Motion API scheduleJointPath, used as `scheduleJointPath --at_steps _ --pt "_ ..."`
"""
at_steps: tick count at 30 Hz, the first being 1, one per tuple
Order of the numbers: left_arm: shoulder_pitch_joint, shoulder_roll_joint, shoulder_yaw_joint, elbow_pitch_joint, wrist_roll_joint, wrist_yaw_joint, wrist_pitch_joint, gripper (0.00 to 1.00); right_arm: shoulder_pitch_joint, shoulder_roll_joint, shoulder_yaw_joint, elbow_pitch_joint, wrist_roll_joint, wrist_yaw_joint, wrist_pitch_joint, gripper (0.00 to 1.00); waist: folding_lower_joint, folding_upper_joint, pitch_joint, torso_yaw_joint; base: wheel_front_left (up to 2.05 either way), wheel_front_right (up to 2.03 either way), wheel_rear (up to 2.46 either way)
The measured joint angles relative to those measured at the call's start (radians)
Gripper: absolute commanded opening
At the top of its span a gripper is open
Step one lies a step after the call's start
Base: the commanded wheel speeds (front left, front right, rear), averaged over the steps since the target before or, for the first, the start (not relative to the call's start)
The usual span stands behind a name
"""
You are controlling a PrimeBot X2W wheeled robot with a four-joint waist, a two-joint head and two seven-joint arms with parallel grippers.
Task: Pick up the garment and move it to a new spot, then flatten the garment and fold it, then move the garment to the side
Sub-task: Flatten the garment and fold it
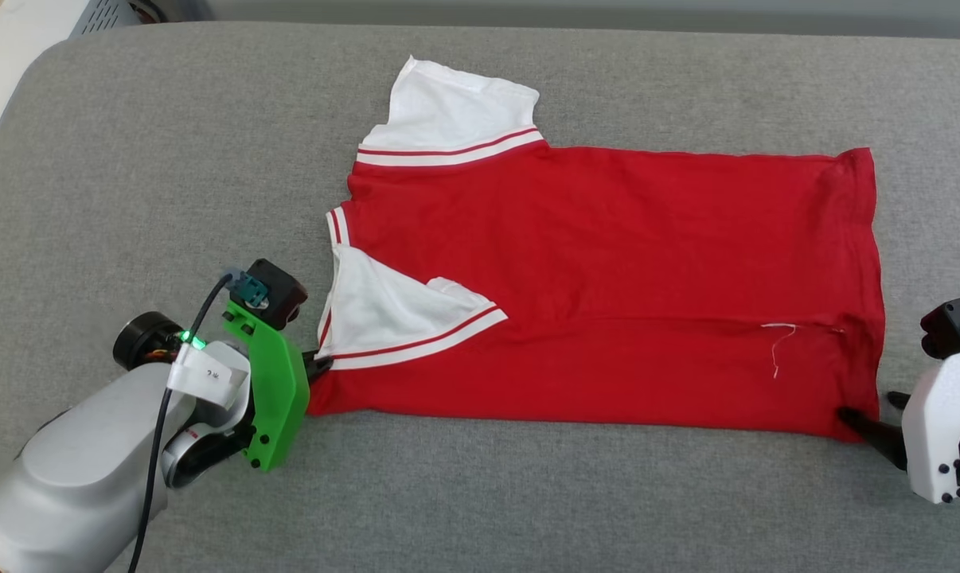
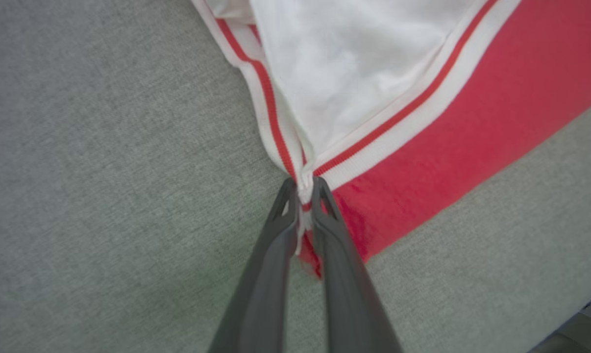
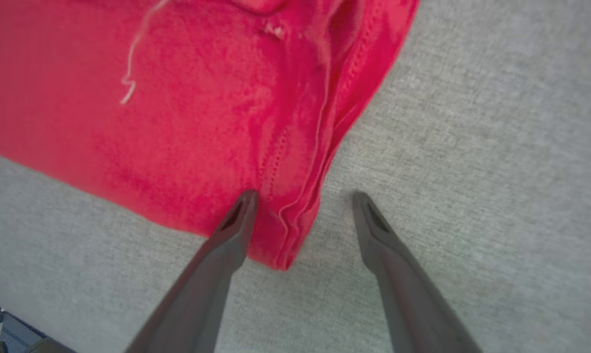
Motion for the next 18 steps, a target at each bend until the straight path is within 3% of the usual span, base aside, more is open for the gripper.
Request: scheduleJointPath --at_steps 1,2,3,4,10,18 --pt "0.000 -0.001 -0.001 0.003 0.000 0.000 -0.004 0.00 -0.004 0.001 0.010 0.006 0.001 0.000 -0.012 1.00 0.0000 0.0000 0.001 0.000 0.00 0.00 0.00" --pt "0.000 -0.001 -0.002 0.006 0.000 0.000 -0.005 0.00 -0.006 0.000 0.018 0.010 0.001 0.000 -0.028 0.49 0.0000 0.0000 0.001 -0.001 0.00 0.00 0.00" --pt "0.000 -0.001 -0.002 0.008 0.000 0.000 -0.006 0.00 -0.009 0.000 0.023 0.014 0.001 0.000 -0.043 0.30 0.0000 0.0000 0.001 -0.002 0.00 0.00 0.00" --pt "0.000 -0.002 -0.003 0.012 0.000 0.000 -0.012 0.00 -0.012 0.001 0.030 0.020 0.001 0.000 -0.065 0.00 0.0000 0.0000 -0.001 -0.004 0.00 0.00 0.00" --pt "0.009 0.004 -0.009 0.028 -0.001 0.000 -0.046 0.00 -0.023 0.000 0.063 0.021 0.005 0.002 -0.184 0.00 0.0000 0.0001 -0.041 -0.014 0.00 0.00 0.00" --pt "0.055 0.055 -0.010 -0.041 -0.003 0.025 -0.058 0.00 0.033 -0.041 0.039 -0.050 0.020 0.003 -0.229 0.00 0.0000 0.0001 -0.113 -0.026 0.00 0.00 0.00"
